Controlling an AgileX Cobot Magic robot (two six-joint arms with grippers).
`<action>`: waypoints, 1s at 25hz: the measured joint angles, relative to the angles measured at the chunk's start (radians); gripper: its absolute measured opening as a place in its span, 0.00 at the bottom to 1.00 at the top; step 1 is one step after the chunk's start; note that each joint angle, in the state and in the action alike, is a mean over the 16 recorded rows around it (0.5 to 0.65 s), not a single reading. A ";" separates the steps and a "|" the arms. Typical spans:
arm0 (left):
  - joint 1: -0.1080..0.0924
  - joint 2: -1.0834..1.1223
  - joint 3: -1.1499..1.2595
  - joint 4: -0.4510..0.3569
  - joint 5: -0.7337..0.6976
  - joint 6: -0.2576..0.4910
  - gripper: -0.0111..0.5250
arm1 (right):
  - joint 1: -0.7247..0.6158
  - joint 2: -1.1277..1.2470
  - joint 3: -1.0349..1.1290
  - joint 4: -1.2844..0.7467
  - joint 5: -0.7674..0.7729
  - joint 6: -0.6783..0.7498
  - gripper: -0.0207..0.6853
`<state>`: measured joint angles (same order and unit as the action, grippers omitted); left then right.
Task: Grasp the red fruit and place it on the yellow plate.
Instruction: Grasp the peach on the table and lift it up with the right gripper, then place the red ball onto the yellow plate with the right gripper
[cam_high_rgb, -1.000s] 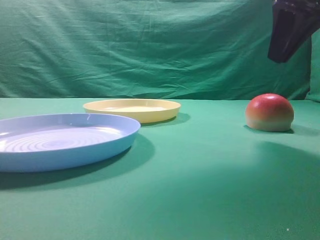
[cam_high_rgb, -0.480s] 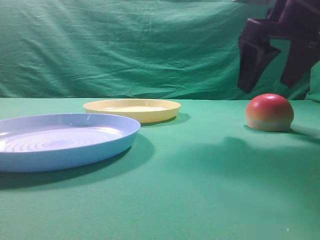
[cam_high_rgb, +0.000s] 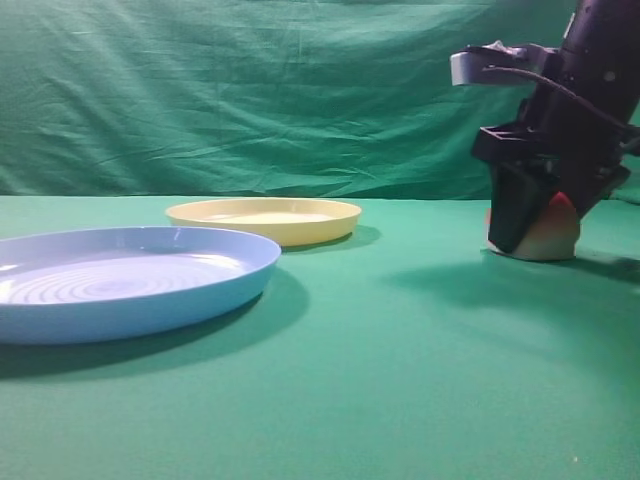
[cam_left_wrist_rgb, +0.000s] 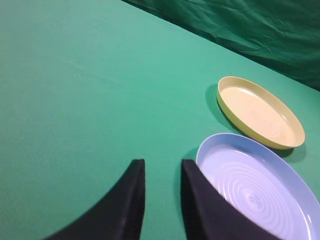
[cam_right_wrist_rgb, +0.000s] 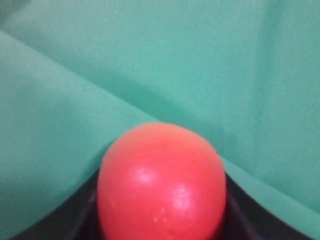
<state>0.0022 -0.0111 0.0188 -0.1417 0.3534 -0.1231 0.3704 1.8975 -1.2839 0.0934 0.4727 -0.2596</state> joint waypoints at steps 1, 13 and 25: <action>0.000 0.000 0.000 0.000 0.000 0.000 0.31 | 0.015 0.009 -0.029 0.002 -0.003 0.000 0.35; 0.000 0.000 0.000 0.000 0.000 0.000 0.31 | 0.198 0.250 -0.387 0.012 -0.043 -0.001 0.53; 0.000 0.000 0.000 0.000 0.000 0.000 0.31 | 0.223 0.309 -0.542 -0.034 0.095 0.006 0.80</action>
<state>0.0022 -0.0111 0.0188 -0.1417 0.3534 -0.1231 0.5932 2.2064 -1.8258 0.0589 0.5678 -0.2540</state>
